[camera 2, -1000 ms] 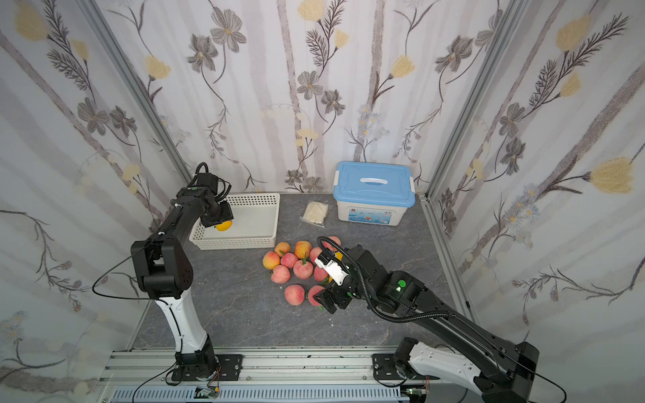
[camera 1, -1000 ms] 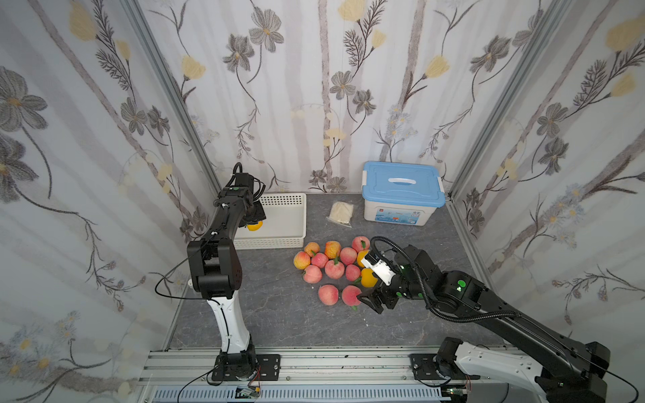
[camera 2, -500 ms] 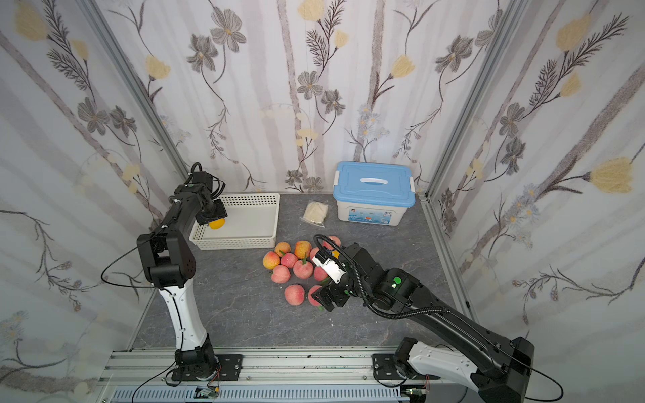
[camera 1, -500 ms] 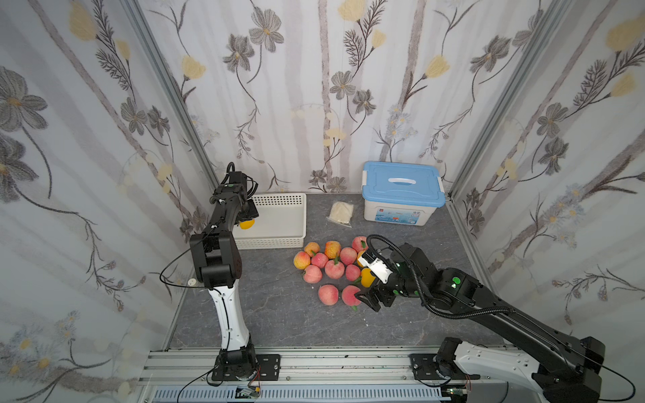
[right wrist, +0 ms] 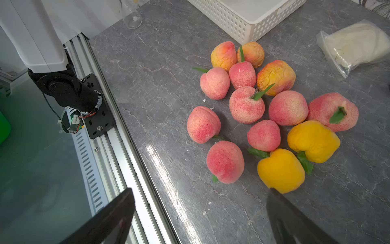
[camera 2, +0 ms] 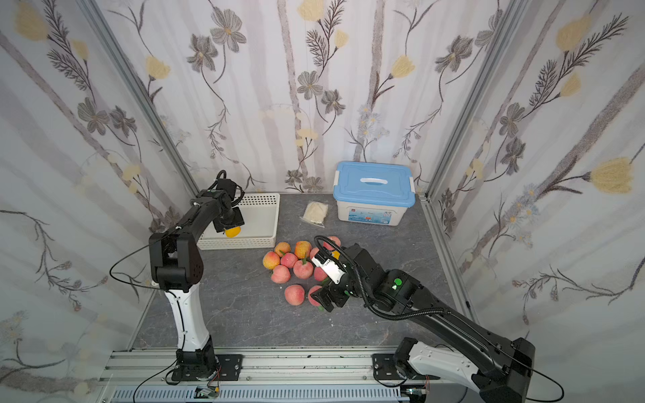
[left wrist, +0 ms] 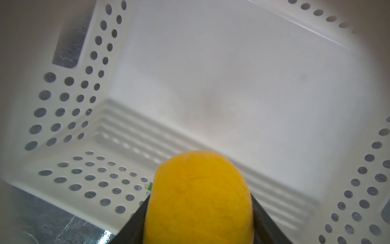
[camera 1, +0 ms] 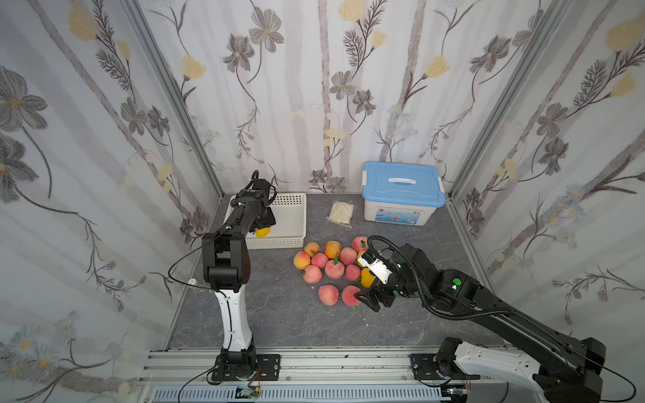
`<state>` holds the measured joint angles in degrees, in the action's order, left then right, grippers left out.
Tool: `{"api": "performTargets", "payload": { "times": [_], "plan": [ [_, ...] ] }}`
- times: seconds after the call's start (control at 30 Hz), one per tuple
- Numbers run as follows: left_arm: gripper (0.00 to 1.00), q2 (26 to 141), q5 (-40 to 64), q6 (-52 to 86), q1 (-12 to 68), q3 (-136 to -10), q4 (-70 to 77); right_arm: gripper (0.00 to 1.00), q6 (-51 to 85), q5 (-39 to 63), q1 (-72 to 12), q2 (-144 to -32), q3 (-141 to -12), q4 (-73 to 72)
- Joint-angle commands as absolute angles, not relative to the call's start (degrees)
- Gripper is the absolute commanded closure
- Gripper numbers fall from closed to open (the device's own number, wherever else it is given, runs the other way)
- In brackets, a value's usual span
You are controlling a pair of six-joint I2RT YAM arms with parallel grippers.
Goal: Put the peaches into the basket
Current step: Place the peach in the basket, then move the basket to the center of the board.
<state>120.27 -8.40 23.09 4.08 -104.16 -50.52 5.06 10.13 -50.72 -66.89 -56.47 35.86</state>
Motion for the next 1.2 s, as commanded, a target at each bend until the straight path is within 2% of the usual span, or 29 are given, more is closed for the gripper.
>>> {"api": "performTargets", "payload": {
  "times": [0.0,0.13,0.23,0.4,0.6,0.97,1.17],
  "plan": [
    [0.39,121.3,-9.9,25.9,4.9,-103.8,-48.4,0.03,4.3,10.1,-50.8,-66.3,-56.0,33.8],
    [0.32,122.5,-9.8,26.7,5.5,-103.8,-47.7,0.03,5.3,9.5,-50.7,-66.1,-55.9,33.7],
    [0.24,123.4,-9.2,26.8,5.6,-104.1,-47.5,0.03,7.1,8.6,-50.8,-66.4,-56.1,33.5],
    [0.19,124.1,-9.0,27.0,5.8,-104.1,-47.8,0.02,8.2,7.2,-50.8,-66.5,-56.1,33.4],
    [0.18,122.3,-9.8,26.6,5.8,-105.8,-48.5,0.01,8.1,5.1,-50.8,-66.3,-56.1,34.0],
    [0.15,125.8,-8.0,27.5,3.2,-120.7,-54.3,0.0,10.5,2.3,-50.2,-67.7,-56.4,33.4],
    [0.15,126.2,-3.1,24.9,10.5,-122.1,-52.6,0.01,14.8,2.5,-44.6,-67.6,-55.3,32.9]
  ]
}}
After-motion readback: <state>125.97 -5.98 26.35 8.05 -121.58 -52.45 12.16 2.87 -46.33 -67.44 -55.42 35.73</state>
